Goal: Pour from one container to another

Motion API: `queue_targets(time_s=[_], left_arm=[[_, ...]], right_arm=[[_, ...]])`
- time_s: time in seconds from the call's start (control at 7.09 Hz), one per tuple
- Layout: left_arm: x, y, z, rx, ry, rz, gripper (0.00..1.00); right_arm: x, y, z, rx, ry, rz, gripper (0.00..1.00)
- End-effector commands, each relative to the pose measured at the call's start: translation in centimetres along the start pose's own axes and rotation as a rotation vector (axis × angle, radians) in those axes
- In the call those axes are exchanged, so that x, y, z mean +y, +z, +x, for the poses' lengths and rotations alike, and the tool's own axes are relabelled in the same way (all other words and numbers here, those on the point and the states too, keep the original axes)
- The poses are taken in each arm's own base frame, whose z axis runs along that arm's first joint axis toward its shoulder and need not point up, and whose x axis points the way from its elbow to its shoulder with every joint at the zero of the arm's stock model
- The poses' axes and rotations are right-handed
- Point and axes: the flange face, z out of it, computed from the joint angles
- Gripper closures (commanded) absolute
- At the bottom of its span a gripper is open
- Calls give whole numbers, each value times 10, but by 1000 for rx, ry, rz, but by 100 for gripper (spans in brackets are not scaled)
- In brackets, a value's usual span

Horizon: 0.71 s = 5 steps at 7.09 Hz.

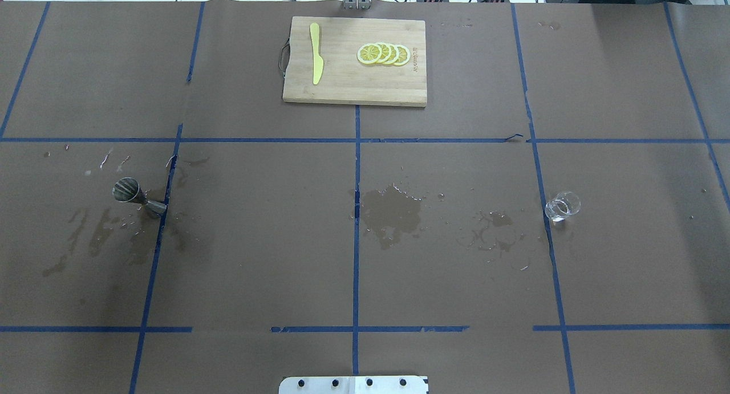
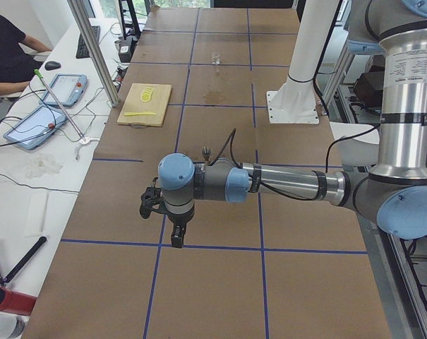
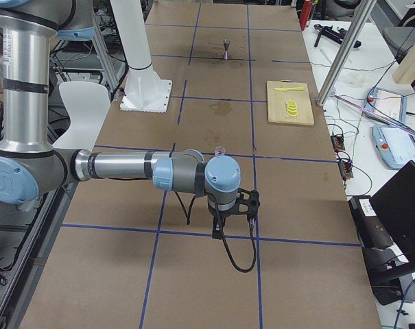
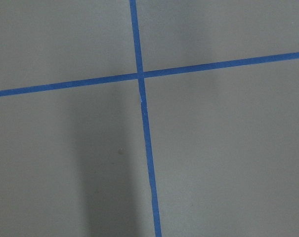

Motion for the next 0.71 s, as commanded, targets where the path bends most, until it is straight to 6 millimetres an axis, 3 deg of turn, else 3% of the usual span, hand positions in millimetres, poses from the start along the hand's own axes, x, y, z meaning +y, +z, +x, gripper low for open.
queue_targets(time_s=[0.0, 0.28, 0.42, 0.56], left_arm=[[-1, -4, 4, 0, 5, 8, 0], [-11, -51, 51, -6, 96, 105, 0], [-13, -84, 85, 3, 135, 181, 0], [-15, -93, 127, 31, 83, 205, 0]], right_arm=[[-1, -1, -1, 4, -6, 3, 0], [-2, -5, -5, -1, -3, 10, 0], [-3, -8, -9, -4, -9, 17, 0], [-7, -14, -16, -6, -29, 29, 0]])
